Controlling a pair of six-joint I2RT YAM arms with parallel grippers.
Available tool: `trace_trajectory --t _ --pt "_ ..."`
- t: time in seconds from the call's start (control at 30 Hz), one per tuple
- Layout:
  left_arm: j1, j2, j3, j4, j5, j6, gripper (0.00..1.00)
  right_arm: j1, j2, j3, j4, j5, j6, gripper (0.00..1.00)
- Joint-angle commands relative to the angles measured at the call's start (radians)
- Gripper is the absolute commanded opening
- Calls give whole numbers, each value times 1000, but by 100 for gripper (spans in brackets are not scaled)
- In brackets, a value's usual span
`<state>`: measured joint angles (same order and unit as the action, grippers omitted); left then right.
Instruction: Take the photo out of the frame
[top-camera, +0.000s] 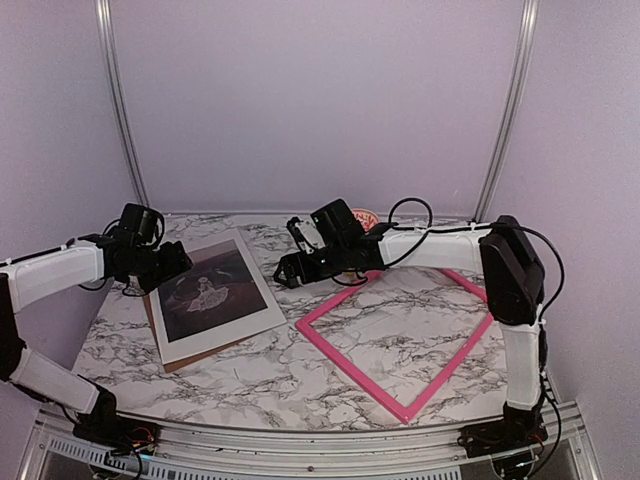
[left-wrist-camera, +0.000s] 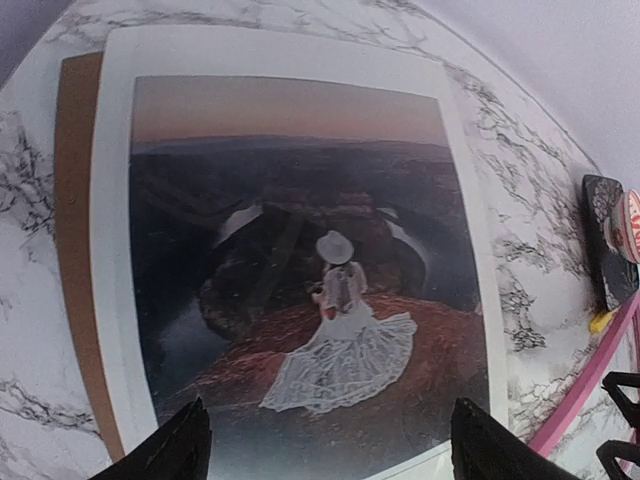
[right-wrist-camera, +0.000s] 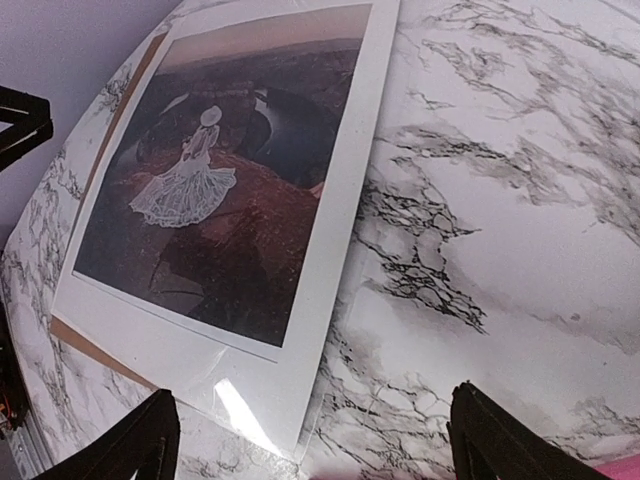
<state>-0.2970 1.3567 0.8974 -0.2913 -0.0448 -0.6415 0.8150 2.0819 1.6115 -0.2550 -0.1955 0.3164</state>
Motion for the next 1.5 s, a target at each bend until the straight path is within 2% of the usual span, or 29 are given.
trace_trajectory --t 0.0,0.17,0.37,0.47,0.73,0.87,1.47 --pt "118 -64 -112 21 106 -69 84 -5 121 116 57 -131 -20 89" --pt "250 -77 -222 98 208 -77 84 -5 265 229 57 -196 8 87" --pt "336 -32 -309 210 273 -90 78 -7 381 349 54 -203 39 84" --pt "341 -5 -334 260 287 -101 73 -9 416 383 42 -204 64 83" --pt "342 43 -367 264 235 -104 54 -4 405 338 61 -258 141 77" --pt "342 60 -376 275 227 -106 48 -18 389 332 76 -297 196 70" --pt "340 50 -366 307 324 -93 45 -58 316 268 207 -419 313 39"
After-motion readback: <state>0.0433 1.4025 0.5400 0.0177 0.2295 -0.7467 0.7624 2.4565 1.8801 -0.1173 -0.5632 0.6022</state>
